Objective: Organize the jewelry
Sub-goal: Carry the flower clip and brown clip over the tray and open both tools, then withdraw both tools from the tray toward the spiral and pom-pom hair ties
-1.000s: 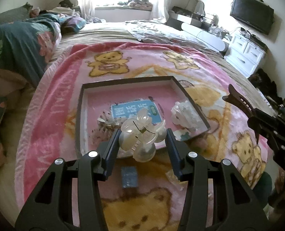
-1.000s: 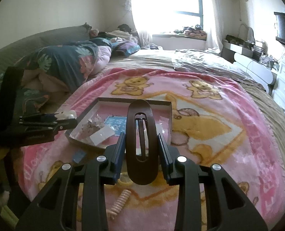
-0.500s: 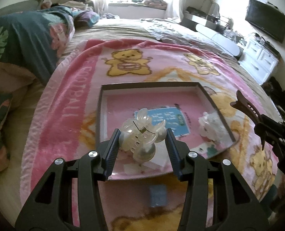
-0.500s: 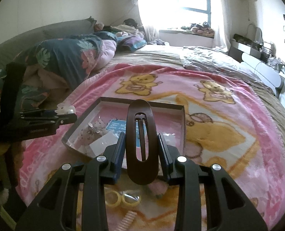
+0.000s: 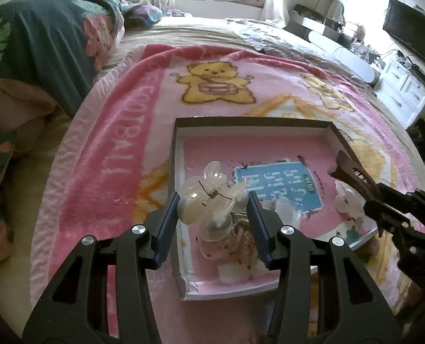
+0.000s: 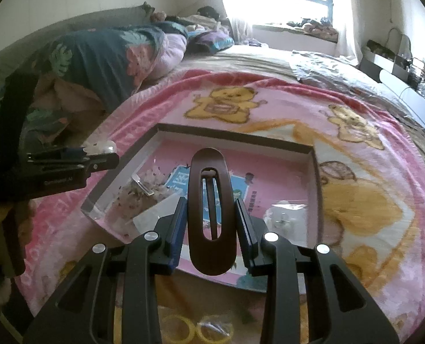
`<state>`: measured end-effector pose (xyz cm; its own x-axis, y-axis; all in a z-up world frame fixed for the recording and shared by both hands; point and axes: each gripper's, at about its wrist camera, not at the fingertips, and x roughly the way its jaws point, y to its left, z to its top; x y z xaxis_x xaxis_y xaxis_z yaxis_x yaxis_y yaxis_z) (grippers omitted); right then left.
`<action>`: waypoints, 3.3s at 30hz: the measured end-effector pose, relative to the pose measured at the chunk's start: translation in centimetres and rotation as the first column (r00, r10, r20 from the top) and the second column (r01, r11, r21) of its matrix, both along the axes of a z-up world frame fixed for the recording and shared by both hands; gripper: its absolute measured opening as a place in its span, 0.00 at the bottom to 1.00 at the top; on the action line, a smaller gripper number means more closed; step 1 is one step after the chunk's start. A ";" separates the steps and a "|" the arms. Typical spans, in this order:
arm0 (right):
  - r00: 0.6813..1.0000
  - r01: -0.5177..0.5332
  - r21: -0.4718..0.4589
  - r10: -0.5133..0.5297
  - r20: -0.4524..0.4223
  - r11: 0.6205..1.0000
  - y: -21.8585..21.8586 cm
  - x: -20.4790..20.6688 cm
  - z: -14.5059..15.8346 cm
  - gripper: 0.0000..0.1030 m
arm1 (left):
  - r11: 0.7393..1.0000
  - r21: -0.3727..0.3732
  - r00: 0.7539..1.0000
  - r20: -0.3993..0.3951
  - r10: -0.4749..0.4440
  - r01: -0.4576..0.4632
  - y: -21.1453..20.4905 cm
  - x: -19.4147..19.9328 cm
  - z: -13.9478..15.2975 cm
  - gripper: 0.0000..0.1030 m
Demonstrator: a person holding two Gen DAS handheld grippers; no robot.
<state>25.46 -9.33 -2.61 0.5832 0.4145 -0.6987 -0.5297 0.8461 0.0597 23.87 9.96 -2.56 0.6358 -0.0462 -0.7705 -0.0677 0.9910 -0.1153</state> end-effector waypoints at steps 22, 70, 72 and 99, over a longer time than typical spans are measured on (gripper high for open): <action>0.993 -0.023 -0.029 0.020 -0.116 0.999 2.1 2.0 -4.7 0.32 | 1.000 -0.007 0.999 -0.033 -0.024 0.024 -0.4 2.2 -2.0 0.38; 0.984 0.125 0.158 -0.143 0.108 0.979 -9.7 -9.7 6.8 0.92 | 0.999 0.043 0.985 0.171 -0.037 0.030 -5.7 -9.4 8.5 0.91; 0.983 0.128 0.158 -0.146 0.110 0.979 -10.1 -10.2 7.0 0.92 | 0.999 0.038 0.985 0.169 -0.030 0.024 -5.5 -9.8 8.4 0.91; 0.990 0.125 0.090 -0.130 0.053 0.988 -13.7 -14.3 3.9 0.92 | 0.993 0.031 0.992 0.052 -0.118 0.117 -8.8 -15.2 3.0 0.91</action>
